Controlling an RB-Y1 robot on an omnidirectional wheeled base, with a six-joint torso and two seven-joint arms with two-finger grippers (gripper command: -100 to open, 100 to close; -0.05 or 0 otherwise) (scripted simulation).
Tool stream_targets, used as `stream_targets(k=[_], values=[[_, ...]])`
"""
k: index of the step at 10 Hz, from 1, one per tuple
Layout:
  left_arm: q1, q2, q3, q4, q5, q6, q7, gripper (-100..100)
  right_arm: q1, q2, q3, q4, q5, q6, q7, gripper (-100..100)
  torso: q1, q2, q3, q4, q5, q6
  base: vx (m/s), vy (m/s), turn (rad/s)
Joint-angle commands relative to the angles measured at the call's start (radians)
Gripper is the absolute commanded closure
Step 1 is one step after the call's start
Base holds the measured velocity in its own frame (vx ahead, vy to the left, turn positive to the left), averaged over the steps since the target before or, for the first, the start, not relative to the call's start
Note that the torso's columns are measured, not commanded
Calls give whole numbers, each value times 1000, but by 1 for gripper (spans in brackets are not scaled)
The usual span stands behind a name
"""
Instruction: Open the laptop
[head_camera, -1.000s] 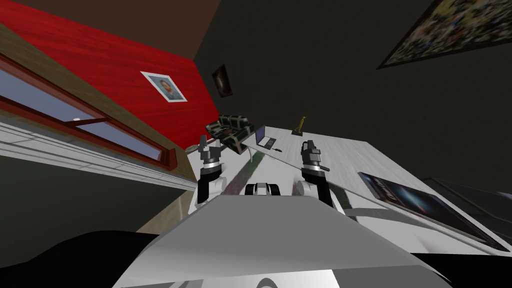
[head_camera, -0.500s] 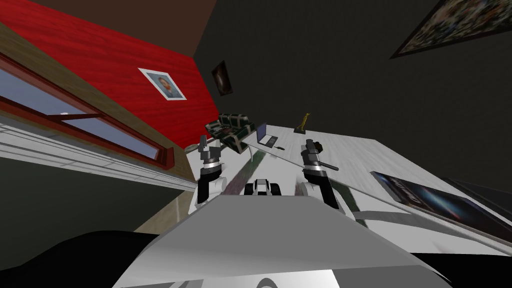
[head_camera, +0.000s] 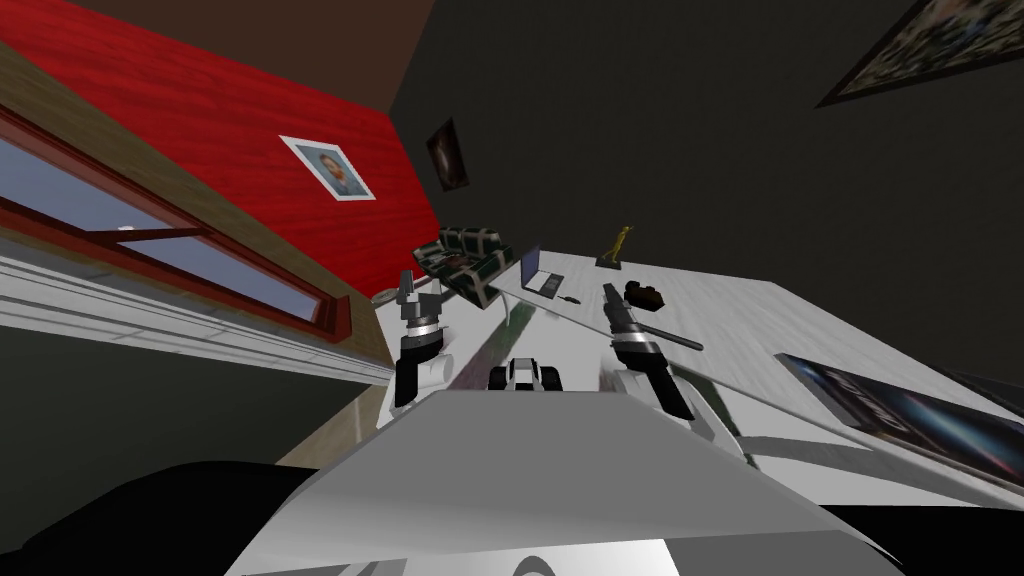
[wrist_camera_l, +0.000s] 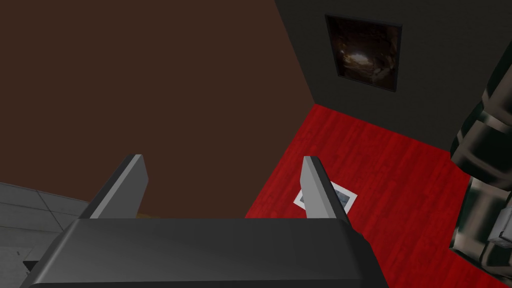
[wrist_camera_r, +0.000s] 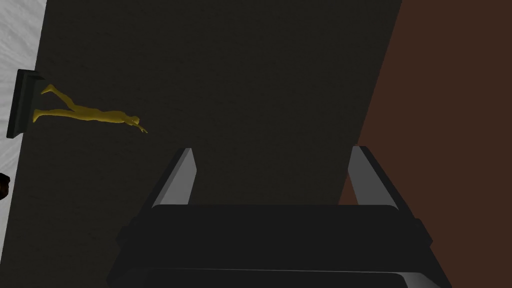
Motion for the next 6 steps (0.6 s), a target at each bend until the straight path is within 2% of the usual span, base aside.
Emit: stream_targets(k=[1,6], values=[[0,0,0,0,0,0,0,0,27,-61,-23,-3,46,68,18,-100,-2,0,0,0,0,0,123,151,21],[0,0,0,0,0,0,0,0,79,-145,-68,-5,153,216,64,-100,-4,2,1,1,-1,0,135,196,22]])
